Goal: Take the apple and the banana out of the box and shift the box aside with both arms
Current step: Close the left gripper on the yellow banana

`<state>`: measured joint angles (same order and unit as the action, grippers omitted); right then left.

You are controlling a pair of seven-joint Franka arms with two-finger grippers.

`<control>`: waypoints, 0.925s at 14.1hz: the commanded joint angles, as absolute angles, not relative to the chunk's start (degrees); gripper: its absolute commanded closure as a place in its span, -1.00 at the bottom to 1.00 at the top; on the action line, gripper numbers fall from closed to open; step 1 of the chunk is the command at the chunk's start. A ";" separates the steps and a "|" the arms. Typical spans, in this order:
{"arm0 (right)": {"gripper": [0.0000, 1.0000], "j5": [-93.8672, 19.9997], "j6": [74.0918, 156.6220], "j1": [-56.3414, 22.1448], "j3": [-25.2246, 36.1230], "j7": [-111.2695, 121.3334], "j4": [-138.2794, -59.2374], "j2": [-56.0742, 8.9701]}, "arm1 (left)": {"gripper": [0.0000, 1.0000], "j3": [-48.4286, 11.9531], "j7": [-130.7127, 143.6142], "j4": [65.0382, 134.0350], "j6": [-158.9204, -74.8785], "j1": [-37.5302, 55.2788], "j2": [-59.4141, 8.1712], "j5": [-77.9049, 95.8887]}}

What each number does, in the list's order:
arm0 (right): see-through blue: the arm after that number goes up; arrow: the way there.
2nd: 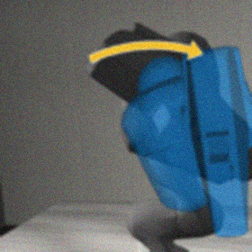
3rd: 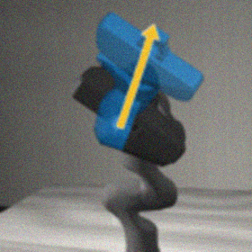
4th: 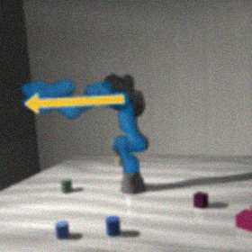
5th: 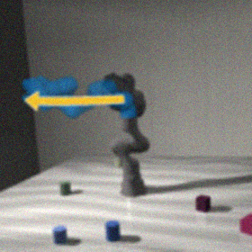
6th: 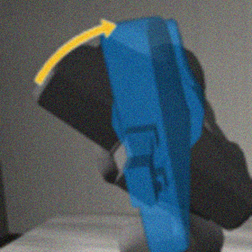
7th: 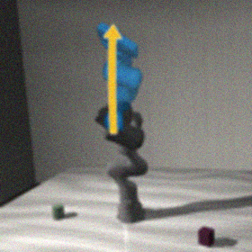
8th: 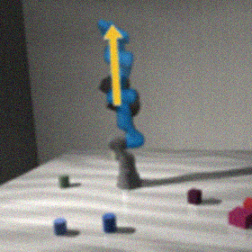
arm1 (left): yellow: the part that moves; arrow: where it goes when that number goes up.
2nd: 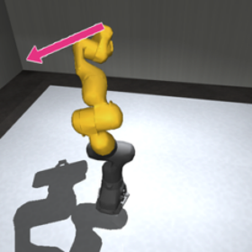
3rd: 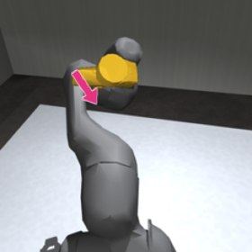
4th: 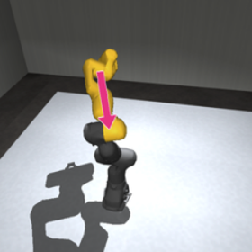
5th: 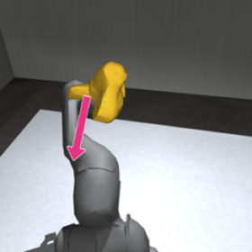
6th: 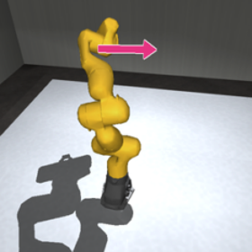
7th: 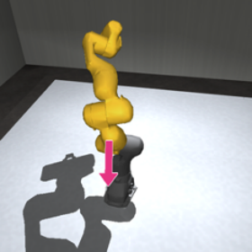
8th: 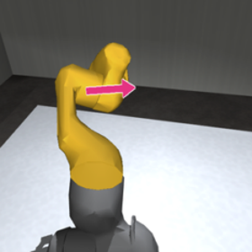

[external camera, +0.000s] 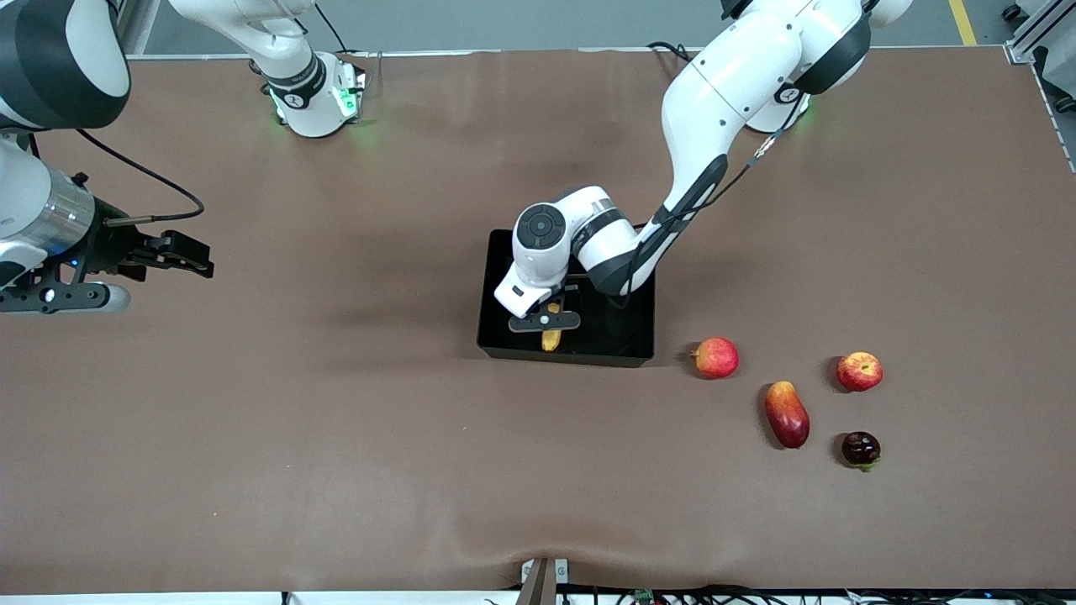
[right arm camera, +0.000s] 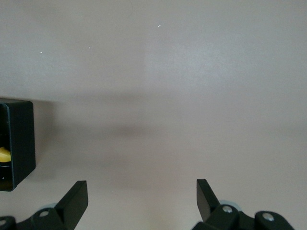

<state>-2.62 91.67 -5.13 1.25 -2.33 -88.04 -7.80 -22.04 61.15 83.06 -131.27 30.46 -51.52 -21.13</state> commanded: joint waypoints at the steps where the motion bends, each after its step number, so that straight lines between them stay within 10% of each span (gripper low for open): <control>1: -1.00 -2.55 91.14 -5.10 0.97 -2.90 -87.54 -8.00 | 0.36 -21.53 61.70 81.56 -131.40 32.34 -52.47 -22.32; 3: -1.00 -2.55 91.14 -5.36 0.97 -2.90 -87.54 -8.43 | 1.00 -21.45 61.52 81.65 -131.40 32.43 -52.30 -22.85; 13: -1.00 -2.99 91.67 -7.20 0.88 -2.99 -87.45 -11.68 | 1.00 -21.62 58.28 81.47 -122.36 29.01 -40.36 -24.79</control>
<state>-2.68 91.77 -6.39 0.73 -2.33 -88.21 -10.65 -21.86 59.74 80.34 -125.79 29.90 -45.16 -24.01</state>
